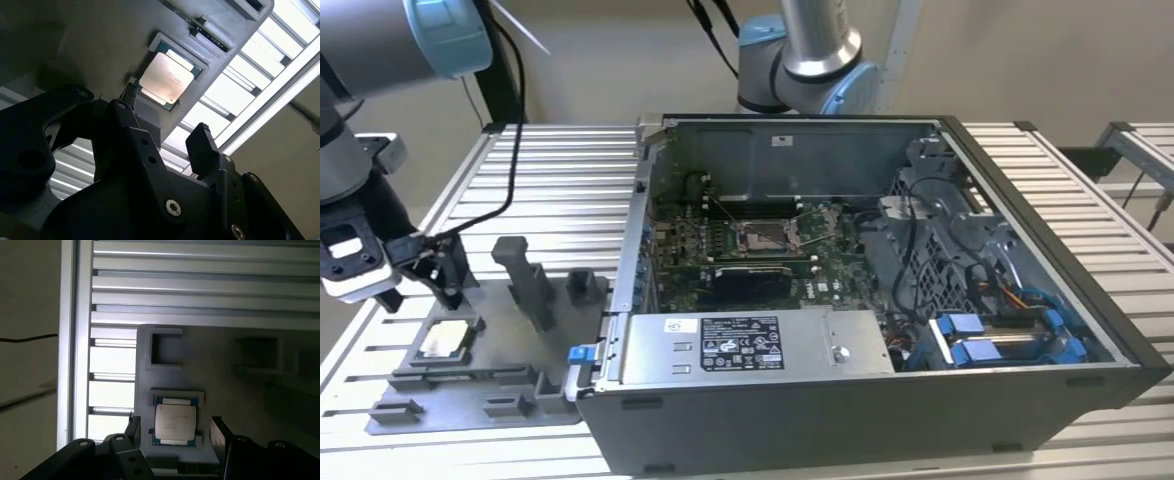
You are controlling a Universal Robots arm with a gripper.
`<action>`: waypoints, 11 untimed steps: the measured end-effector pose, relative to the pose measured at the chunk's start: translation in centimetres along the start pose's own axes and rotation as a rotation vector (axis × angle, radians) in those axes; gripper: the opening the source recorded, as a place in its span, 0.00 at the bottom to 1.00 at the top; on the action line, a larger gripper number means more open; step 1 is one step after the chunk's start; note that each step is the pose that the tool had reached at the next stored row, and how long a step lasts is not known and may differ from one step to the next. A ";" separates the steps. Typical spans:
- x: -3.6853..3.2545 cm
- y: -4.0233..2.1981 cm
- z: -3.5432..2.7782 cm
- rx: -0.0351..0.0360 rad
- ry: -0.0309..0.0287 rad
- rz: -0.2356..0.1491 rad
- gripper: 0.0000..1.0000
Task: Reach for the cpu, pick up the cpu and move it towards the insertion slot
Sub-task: 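Pick up the cpu and move it towards the insertion slot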
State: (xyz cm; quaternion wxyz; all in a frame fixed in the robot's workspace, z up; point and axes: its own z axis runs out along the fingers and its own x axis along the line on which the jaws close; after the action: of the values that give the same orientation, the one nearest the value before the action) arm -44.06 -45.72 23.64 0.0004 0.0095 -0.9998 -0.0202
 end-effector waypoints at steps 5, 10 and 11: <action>-0.12 -0.19 0.61 0.0002 0.0003 0.000 1.00; -0.18 -0.25 1.02 0.0002 0.0003 0.000 1.00; -0.19 -0.25 1.06 0.0002 0.0003 0.000 1.00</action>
State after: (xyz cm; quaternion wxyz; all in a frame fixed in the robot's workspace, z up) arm -43.87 -45.93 22.57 0.0006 0.0095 -0.9998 -0.0201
